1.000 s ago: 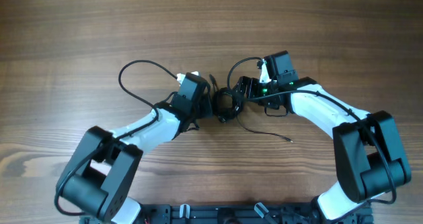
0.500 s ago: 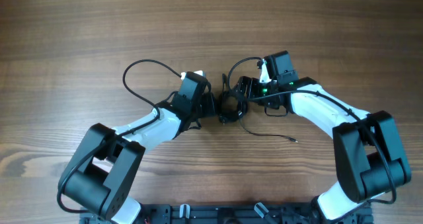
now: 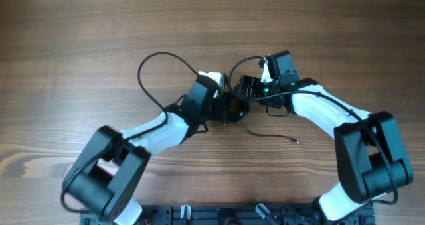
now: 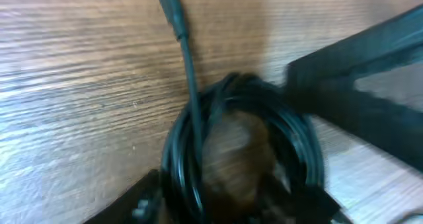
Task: Untangle cables
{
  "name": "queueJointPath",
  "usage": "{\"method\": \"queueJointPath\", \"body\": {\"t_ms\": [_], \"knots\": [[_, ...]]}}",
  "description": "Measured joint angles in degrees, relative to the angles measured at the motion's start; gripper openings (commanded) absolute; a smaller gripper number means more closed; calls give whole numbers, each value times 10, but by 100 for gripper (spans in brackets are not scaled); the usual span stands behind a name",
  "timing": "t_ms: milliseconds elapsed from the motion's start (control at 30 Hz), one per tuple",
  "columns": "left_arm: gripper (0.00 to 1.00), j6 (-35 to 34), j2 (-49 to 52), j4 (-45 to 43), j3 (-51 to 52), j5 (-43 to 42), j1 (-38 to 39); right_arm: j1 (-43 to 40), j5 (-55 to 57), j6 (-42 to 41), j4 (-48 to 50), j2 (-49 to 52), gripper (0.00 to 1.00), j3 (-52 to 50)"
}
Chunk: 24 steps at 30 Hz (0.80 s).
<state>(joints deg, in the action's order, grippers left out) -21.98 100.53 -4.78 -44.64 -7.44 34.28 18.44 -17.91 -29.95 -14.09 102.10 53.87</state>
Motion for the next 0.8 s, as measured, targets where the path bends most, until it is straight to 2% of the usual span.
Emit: {"method": "queueJointPath", "body": {"t_ms": [33,67,100,233,333,467,567,700,767,800], "knots": [[25,2,12,-5,0,0,0,0,0,0,0,0,100,0],[8,8,23,-18,-5,0,0,0,0,0,0,0,100,0],[4,9,31,-23,-9,1,-1,0,0,0,0,0,100,0],[4,-1,31,-9,-12,7,-8,0,-1,0,-5,0,100,0],[4,-15,6,37,-11,21,-34,-2,-16,18,-13,0,96,0],[4,-21,-77,115,-6,45,-87,-5,-122,110,-27,2,94,-3],[4,-16,-161,153,-5,47,-109,-5,-249,208,-27,3,94,-5],[4,43,-221,181,-5,51,-111,-5,-410,309,-25,3,90,-6],[4,59,-230,181,-5,59,-111,-5,-441,327,-24,3,88,-6],[4,66,-231,181,-5,63,-111,-5,-469,338,-20,3,84,-6]]}}
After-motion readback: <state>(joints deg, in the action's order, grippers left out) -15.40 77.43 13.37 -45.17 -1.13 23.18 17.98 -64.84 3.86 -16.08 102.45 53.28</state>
